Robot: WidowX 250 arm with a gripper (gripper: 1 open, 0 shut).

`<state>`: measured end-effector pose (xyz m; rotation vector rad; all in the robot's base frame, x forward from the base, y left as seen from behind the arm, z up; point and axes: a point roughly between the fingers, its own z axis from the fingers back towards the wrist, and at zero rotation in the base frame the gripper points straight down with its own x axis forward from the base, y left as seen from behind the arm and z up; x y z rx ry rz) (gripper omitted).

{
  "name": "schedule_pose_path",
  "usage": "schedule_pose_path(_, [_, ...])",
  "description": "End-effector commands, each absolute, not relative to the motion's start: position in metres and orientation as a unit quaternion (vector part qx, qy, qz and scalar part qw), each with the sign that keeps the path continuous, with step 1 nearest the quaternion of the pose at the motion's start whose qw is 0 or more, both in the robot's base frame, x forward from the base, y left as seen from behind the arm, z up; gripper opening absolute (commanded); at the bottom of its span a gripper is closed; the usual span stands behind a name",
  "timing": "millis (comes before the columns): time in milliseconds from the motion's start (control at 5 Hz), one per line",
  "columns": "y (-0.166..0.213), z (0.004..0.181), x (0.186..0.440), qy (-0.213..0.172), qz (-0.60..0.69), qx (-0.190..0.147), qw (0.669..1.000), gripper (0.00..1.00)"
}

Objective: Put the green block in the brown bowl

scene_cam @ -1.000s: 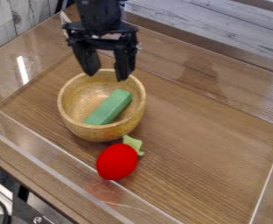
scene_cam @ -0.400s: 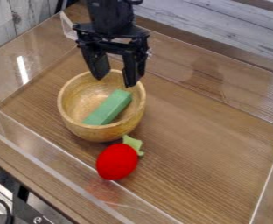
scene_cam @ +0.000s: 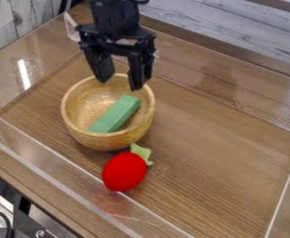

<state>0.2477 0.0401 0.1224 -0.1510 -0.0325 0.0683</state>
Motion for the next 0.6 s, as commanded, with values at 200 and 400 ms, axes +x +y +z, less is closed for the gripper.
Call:
schedule_pose_path(200, [0.054, 0.153, 0.268, -0.049, 0.044, -0.063, 0.996, 1.00])
schedule_pose_path(400, [0.056, 0.157, 0.274, -0.048, 0.044, -0.062, 0.996, 1.00])
